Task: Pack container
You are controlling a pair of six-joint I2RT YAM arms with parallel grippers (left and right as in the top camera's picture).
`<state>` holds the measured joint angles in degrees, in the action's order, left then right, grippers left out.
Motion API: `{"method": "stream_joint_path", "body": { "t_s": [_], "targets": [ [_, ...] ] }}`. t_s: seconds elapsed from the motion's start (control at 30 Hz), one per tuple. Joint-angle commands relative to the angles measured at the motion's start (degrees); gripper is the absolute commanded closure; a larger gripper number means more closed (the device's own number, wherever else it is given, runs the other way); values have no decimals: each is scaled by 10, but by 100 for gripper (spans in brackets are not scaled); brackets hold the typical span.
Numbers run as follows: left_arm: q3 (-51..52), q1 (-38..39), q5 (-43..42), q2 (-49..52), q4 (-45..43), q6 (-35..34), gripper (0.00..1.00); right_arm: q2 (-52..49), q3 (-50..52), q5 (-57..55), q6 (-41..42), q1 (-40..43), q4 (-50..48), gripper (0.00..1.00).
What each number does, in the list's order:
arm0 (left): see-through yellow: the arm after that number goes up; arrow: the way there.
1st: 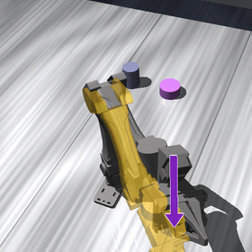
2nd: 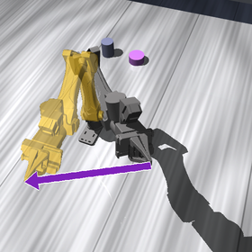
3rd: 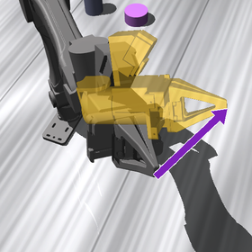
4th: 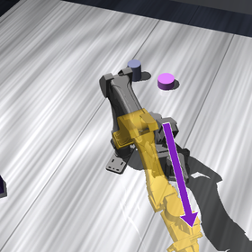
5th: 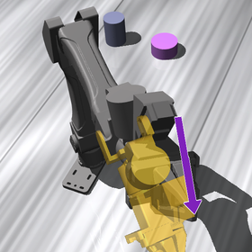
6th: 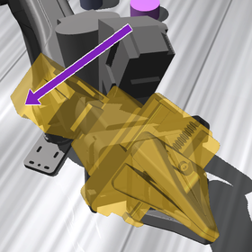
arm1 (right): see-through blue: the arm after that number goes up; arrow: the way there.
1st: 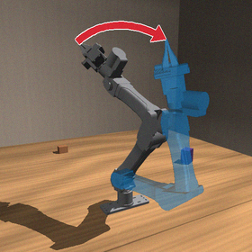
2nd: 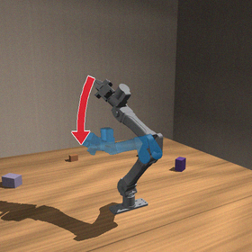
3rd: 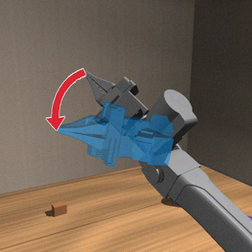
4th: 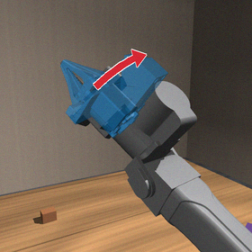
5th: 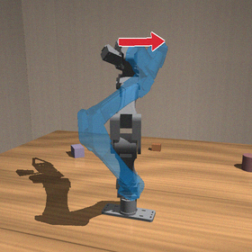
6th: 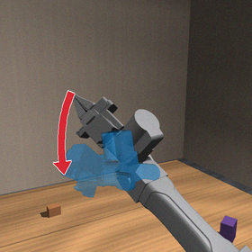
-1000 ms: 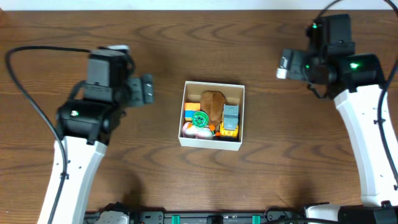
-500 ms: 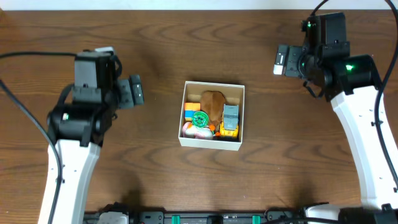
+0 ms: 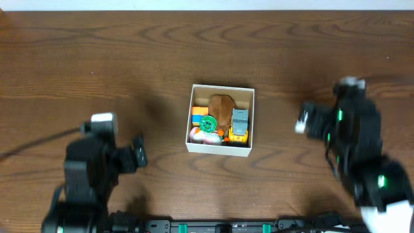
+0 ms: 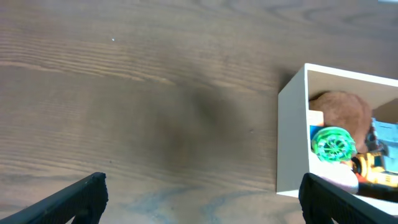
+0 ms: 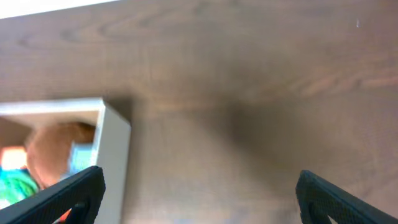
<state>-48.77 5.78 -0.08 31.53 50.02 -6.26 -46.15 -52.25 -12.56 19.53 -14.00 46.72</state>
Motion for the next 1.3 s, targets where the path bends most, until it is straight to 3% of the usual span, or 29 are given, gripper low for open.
{"method": "stream_joint_path", "body": {
  "t_s": [0.0,0.23,0.9,1.07,1.27],
  "targets": [
    [21,-2,-8,-64,10,-23,2,91,79,-23,26,-9,-2,1],
    [27,-2,-8,-92,18,-22,2,202,143,-22,27,-9,2,1],
    [27,-2,-8,-91,38,-25,2,203,144,-23,27,-9,115,1],
    [27,-2,-8,-91,38,-25,2,229,152,-19,15,-7,81,1],
    [27,-2,-8,-91,38,-25,2,360,219,12,-18,5,11,1]
  ]
}}
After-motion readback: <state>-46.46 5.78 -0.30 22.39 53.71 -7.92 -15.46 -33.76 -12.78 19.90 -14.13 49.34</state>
